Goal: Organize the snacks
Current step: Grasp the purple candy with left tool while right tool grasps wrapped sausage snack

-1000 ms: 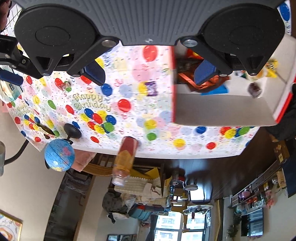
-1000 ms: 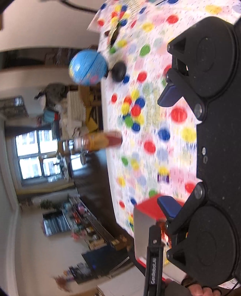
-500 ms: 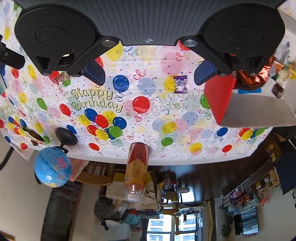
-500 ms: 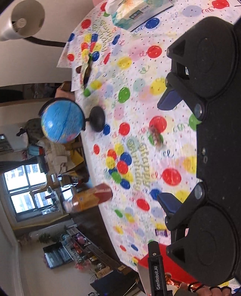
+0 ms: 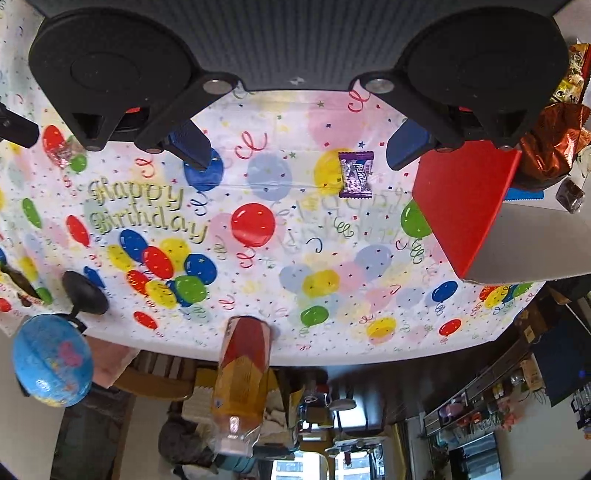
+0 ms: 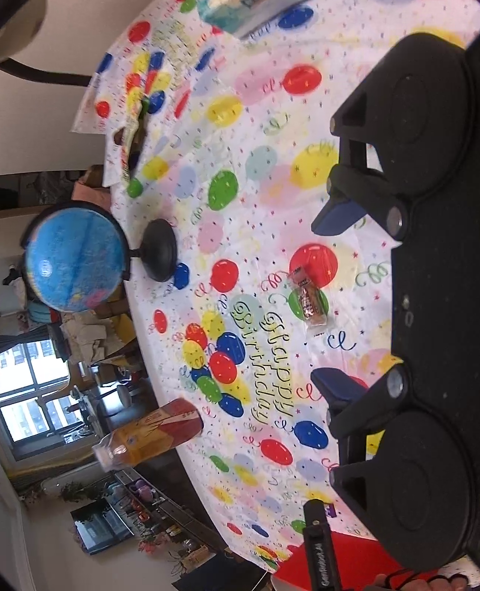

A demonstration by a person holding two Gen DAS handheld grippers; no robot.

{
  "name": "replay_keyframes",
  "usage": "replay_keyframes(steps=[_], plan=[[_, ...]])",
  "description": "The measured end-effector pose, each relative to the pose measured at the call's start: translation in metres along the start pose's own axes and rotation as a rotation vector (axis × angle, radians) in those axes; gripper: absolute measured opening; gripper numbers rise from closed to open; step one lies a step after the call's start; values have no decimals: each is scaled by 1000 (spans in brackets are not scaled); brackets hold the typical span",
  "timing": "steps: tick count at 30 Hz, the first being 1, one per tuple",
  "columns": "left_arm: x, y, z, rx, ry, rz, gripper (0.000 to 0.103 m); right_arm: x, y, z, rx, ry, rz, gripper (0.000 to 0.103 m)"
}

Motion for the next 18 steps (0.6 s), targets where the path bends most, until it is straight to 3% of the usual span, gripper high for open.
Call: replay_keyframes(steps=[4, 6, 13, 15, 18], plan=[[3, 0, 14, 39, 16, -8, 83, -5, 1, 30, 52, 14, 74, 65], [5, 0, 18, 51, 17, -14, 82, -6, 1, 42, 84, 21, 93, 56], [9, 4, 28, 73, 2, -28, 78, -7, 2, 63, 138, 46, 181, 36], [11, 5, 31, 83, 3, -38, 74, -6, 5, 66, 145, 50, 175, 25], [15, 6, 35, 87, 12, -44, 73, -1, 10, 71, 153, 45, 133, 22]])
Point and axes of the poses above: each gripper's, at about its wrist camera, not at the fingertips, and z roughly the way its jaws point, x to its left, y to its top, the point moved 6 cm from there along z, roughly the way its jaws point, and after that the axes turned 8 degrees about -z, right-handed, at the moved point
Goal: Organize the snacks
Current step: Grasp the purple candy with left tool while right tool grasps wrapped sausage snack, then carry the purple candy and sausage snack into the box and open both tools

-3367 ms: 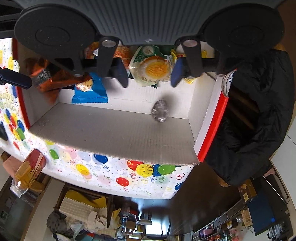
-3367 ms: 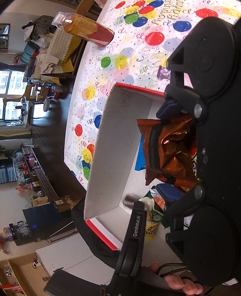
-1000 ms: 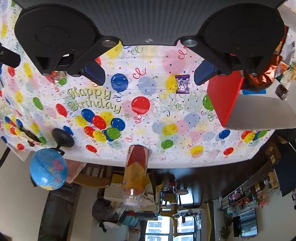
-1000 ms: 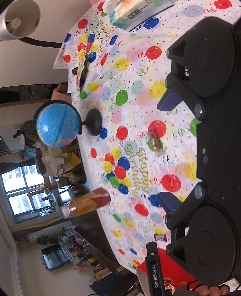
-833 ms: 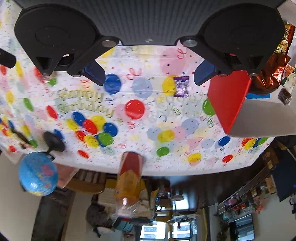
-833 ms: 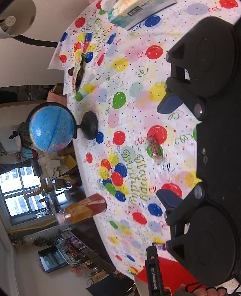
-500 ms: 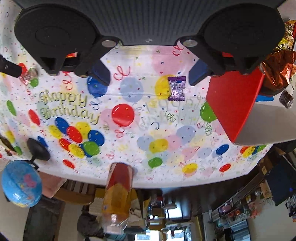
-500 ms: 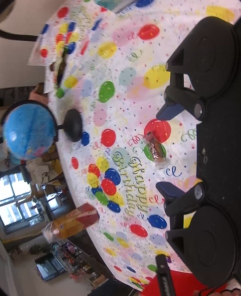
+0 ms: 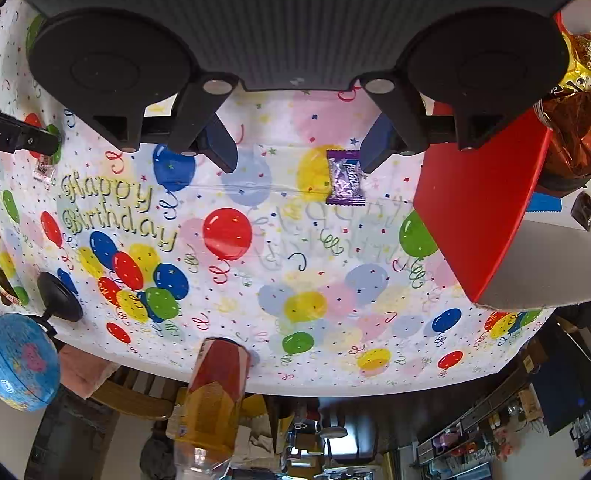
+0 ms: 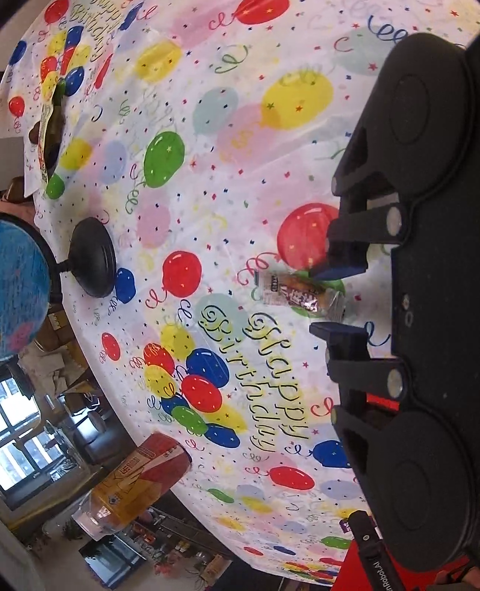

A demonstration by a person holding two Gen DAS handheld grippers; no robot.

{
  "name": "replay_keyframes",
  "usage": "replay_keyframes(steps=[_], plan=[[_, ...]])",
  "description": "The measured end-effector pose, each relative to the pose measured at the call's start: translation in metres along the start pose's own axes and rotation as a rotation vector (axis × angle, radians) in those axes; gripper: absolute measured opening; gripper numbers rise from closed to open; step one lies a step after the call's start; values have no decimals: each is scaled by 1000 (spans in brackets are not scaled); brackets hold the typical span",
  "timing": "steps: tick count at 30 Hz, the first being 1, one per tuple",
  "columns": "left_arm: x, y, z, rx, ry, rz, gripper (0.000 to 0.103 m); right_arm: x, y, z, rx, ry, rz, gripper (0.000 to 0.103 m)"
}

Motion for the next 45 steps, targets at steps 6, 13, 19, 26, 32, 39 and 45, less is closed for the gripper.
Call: replay_keyframes(steps=[6, 13, 19, 26, 32, 39, 45], plan=[[12, 4, 15, 32, 32, -27, 60, 13, 7, 5, -9, 35, -124, 19], [21, 5, 27, 44, 66, -42, 44, 26, 8, 3, -30, 71, -213, 15], [18, 9, 27, 31, 60, -34, 27, 31, 6, 1, -41, 84, -233, 14], [20, 10, 23, 40, 26, -46, 21, 39, -5, -7, -44, 98, -240, 13], [19, 5, 10, 43, 4, -45, 20, 42, -14, -23, -50, 98, -231, 13], [25, -3, -22, 37, -26, -68, 20, 52, -24, -54, -72, 111, -231, 13], [31, -10, -57, 18, -83, -78, 20, 67, -32, -85, -105, 123, -237, 13]])
Point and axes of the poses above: each gripper's, at about its wrist camera, not at the fingertips, and z roughly the way its jaws point, x to its left, y to its top, the point moved 6 cm from there along z, roughly the way its jaws point, and after that the axes turned 8 degrees about -z, right-handed, at the moved point
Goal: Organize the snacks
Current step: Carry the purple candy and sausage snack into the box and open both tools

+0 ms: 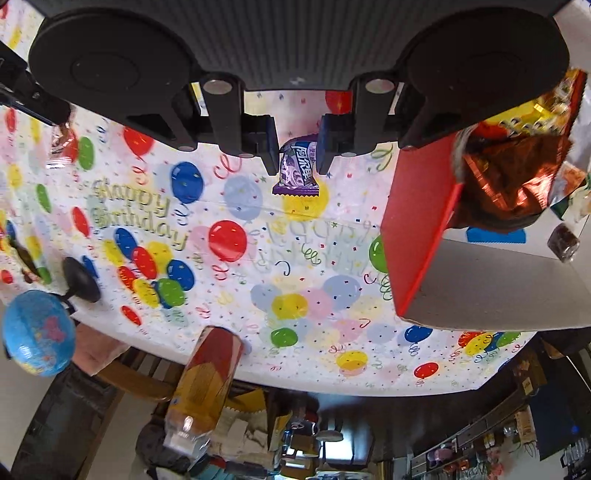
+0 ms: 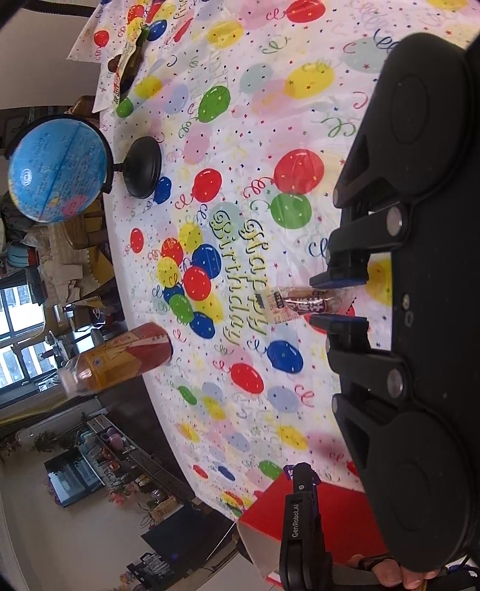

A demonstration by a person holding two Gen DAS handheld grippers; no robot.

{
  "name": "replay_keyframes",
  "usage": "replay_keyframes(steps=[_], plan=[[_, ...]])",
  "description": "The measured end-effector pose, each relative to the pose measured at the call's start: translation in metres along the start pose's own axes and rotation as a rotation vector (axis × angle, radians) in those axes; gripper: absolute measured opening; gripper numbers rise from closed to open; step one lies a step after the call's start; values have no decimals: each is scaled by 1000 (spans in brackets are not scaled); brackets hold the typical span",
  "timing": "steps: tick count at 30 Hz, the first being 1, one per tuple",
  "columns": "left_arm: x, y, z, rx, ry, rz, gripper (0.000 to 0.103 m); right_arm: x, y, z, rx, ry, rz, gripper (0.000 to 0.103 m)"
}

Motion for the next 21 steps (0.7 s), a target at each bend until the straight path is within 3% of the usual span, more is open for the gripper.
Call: replay_keyframes(steps=[12, 21], plan=[[28, -9, -75, -52, -69, -6, 20, 67, 3, -51, -69, 46, -58, 13], [71, -6, -118, -96, -76, -6, 20, 130, 8, -66, -111, 94, -110, 13]])
Point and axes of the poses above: each gripper's, at about its wrist camera, not at the fingertips, and z roughly the way its jaws point, x to its left, y to its top, the point moved 6 cm from there along z, roughly the way its jaws point, and after that the axes turned 8 degrees about -z, right-handed, at the moved point
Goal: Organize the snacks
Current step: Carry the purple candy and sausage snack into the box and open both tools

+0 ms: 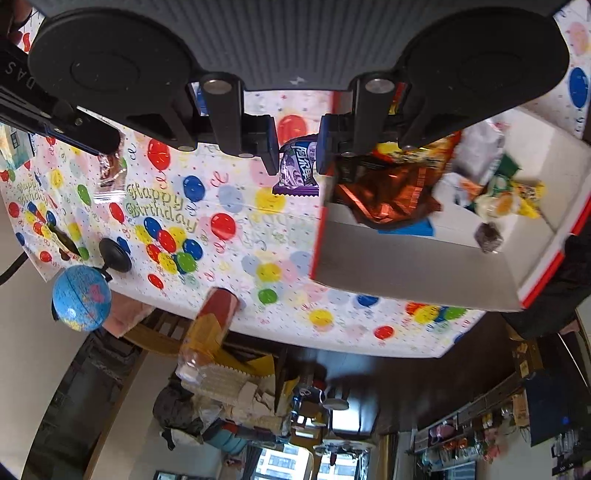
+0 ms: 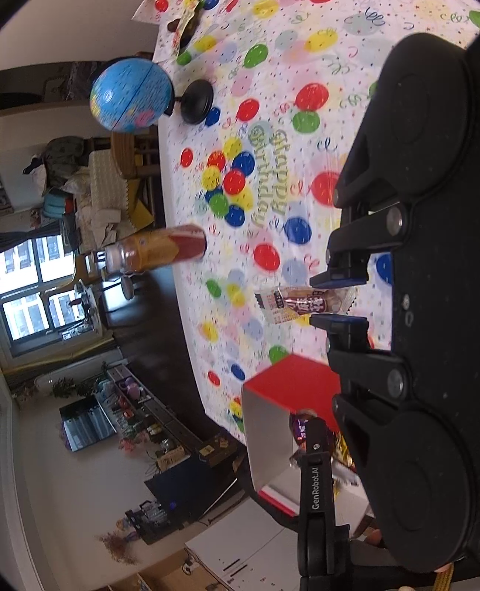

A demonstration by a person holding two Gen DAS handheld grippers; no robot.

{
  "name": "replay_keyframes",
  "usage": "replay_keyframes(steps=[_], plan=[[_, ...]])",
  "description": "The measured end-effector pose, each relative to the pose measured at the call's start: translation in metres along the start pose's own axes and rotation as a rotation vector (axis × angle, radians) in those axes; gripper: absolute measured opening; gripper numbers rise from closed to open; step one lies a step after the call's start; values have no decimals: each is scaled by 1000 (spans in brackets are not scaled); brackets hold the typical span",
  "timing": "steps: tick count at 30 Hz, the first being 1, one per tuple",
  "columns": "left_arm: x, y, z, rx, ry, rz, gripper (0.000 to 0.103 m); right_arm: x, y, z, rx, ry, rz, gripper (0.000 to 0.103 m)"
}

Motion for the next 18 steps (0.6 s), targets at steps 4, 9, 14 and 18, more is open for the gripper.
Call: replay_keyframes(steps=[4, 9, 14, 18], plan=[[20, 5, -17, -29, 6, 2, 20, 29, 5, 2, -9, 23, -27, 13], [51, 15, -33, -59, 19, -7, 20, 67, 11, 10, -12, 58, -59, 13], [84, 23, -44, -74, 38, -17, 20, 105, 16, 22, -5, 88, -95, 13], [107, 28, -47, -77, 54, -26, 20, 131, 20, 34, 6, 107, -123, 13]])
Point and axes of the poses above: each gripper's, at about its wrist camera, not at the fingertips, and z roughly the way its jaws point, x to its left, y to its top, the point moved 6 cm from there along z, roughly the way its jaws point, and after that the axes turned 8 degrees about -z, right-handed, at the moved point
